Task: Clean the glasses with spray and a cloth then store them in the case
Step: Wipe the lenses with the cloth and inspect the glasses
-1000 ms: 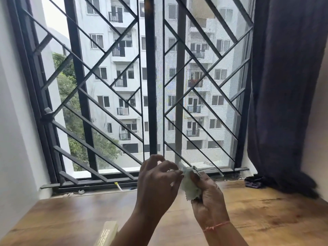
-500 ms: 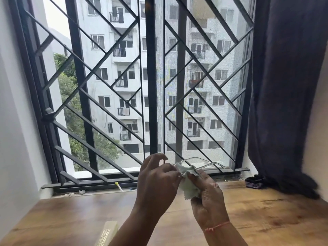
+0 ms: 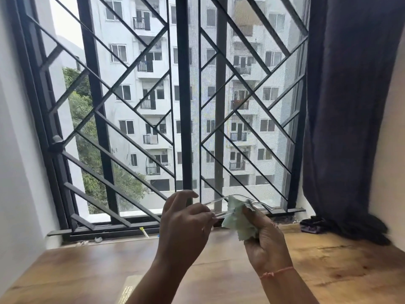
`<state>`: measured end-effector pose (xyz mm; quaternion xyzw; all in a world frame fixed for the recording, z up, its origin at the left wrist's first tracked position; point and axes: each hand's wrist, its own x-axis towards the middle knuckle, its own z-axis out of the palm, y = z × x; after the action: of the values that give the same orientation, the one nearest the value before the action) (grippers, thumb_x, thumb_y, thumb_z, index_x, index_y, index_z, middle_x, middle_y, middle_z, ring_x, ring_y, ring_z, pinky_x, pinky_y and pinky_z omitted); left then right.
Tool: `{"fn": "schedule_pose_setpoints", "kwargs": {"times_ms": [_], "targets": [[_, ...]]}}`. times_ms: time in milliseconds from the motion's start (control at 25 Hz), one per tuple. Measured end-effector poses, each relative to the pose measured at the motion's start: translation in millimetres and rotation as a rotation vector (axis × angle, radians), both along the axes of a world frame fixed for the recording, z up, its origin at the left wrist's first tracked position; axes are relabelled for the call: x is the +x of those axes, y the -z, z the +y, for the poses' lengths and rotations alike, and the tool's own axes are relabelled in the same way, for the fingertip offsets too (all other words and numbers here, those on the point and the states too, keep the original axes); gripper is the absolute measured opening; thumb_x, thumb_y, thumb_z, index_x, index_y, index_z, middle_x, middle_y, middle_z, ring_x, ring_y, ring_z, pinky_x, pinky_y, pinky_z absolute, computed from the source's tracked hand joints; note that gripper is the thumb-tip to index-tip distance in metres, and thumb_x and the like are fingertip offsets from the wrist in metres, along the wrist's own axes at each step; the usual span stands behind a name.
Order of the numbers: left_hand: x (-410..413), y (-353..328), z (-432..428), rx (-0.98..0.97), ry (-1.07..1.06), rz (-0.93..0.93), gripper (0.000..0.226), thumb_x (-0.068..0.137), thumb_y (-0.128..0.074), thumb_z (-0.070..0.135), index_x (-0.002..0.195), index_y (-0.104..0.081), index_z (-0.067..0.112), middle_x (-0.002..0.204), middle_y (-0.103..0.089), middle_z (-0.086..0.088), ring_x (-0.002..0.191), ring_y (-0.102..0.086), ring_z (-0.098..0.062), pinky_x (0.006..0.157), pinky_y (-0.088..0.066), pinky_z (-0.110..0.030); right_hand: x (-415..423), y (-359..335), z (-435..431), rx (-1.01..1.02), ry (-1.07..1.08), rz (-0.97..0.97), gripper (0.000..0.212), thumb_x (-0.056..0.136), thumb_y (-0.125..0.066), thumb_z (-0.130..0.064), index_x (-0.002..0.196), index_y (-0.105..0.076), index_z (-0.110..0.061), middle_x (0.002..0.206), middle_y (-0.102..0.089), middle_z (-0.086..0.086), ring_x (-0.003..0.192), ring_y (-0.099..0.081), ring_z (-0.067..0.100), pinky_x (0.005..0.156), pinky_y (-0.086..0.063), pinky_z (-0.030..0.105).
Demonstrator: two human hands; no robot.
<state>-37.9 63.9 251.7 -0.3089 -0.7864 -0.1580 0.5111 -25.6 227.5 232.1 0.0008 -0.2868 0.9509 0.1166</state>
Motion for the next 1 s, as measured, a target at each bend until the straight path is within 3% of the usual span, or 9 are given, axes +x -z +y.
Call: {"fn": "schedule_pose_setpoints", "kwargs": {"times_ms": [160, 280, 520, 640, 720, 800, 920, 1000], "targets": [[-2, 2, -7, 0.018, 0.007, 0.013, 0.015, 0.072, -0.064, 0.033, 0.065, -0.073, 0.024, 0.07, -0.069, 0.018, 0.095, -0.05, -0.015, 0.085, -0.033, -0.025, 0, -2, 8, -0.004, -0.04, 0.03, 0.085, 0.015, -0.095, -0.014, 0.091, -0.067, 0.008, 0.082, -0.071, 0.015, 0.056, -0.064, 0.01, 0.038, -0.044, 0.012], [-4, 3, -11, 0.029, 0.022, 0.032, 0.017, 0.075, -0.063, 0.034, 0.068, -0.074, 0.024, 0.072, -0.069, 0.019, 0.096, -0.051, -0.014, 0.087, -0.034, -0.025, -6, -1, 16, -0.05, -0.109, 0.05, 0.084, 0.008, -0.095, -0.016, 0.083, -0.068, 0.009, 0.066, -0.064, 0.004, 0.043, -0.046, 0.0, 0.029, -0.031, 0.009], [-10, 9, -19, 0.034, 0.023, 0.072, 0.016, 0.079, -0.063, 0.032, 0.072, -0.075, 0.023, 0.076, -0.071, 0.017, 0.094, -0.055, -0.017, 0.086, -0.039, -0.027, -2, -7, 22, -0.12, -0.171, 0.059, 0.108, 0.004, -0.095, -0.011, 0.105, -0.059, 0.004, 0.063, -0.052, 0.0, 0.035, -0.037, -0.001, 0.024, -0.024, 0.01], [-13, 12, -22, 0.055, 0.018, 0.091, 0.016, 0.079, -0.063, 0.031, 0.072, -0.075, 0.022, 0.077, -0.071, 0.016, 0.091, -0.055, -0.018, 0.084, -0.041, -0.03, -1, -5, 24, -0.146, -0.141, 0.066, 0.135, 0.005, -0.094, -0.009, 0.13, -0.044, 0.003, 0.067, -0.047, -0.002, 0.034, -0.036, 0.0, 0.024, -0.025, 0.011], [-15, 15, -24, 0.083, 0.011, 0.099, 0.017, 0.079, -0.063, 0.031, 0.071, -0.075, 0.021, 0.077, -0.072, 0.015, 0.089, -0.055, -0.017, 0.082, -0.042, -0.032, -2, -6, 25, -0.138, -0.137, 0.059, 0.125, 0.003, -0.094, -0.008, 0.121, -0.052, 0.005, 0.061, -0.047, -0.003, 0.031, -0.032, 0.0, 0.024, -0.024, 0.011], [-17, 17, -26, 0.108, 0.014, 0.106, 0.017, 0.078, -0.064, 0.03, 0.071, -0.076, 0.021, 0.077, -0.072, 0.014, 0.088, -0.053, -0.017, 0.081, -0.043, -0.032, -1, -6, 26, -0.129, -0.124, 0.042, 0.098, -0.001, -0.093, -0.008, 0.091, -0.061, -0.003, 0.05, -0.051, -0.005, 0.029, -0.03, 0.0, 0.023, -0.022, 0.011], [-18, 20, -28, 0.131, 0.029, 0.091, 0.018, 0.079, -0.063, 0.031, 0.072, -0.076, 0.02, 0.077, -0.072, 0.013, 0.083, -0.055, -0.019, 0.077, -0.045, -0.032, -2, -1, 31, -0.134, -0.082, 0.04, 0.076, -0.002, -0.093, -0.008, 0.068, -0.063, -0.014, 0.049, -0.054, -0.005, 0.03, -0.032, -0.001, 0.024, -0.023, 0.01], [-17, 20, -30, 0.21, 0.067, 0.054, 0.018, 0.078, -0.063, 0.03, 0.072, -0.076, 0.018, 0.077, -0.072, 0.012, 0.08, -0.056, -0.017, 0.074, -0.046, -0.03, -1, 2, 34, -0.112, -0.057, 0.045, 0.062, 0.0, -0.093, -0.01, 0.057, -0.07, -0.011, 0.051, -0.059, -0.004, 0.033, -0.039, -0.001, 0.028, -0.027, 0.008]]}}
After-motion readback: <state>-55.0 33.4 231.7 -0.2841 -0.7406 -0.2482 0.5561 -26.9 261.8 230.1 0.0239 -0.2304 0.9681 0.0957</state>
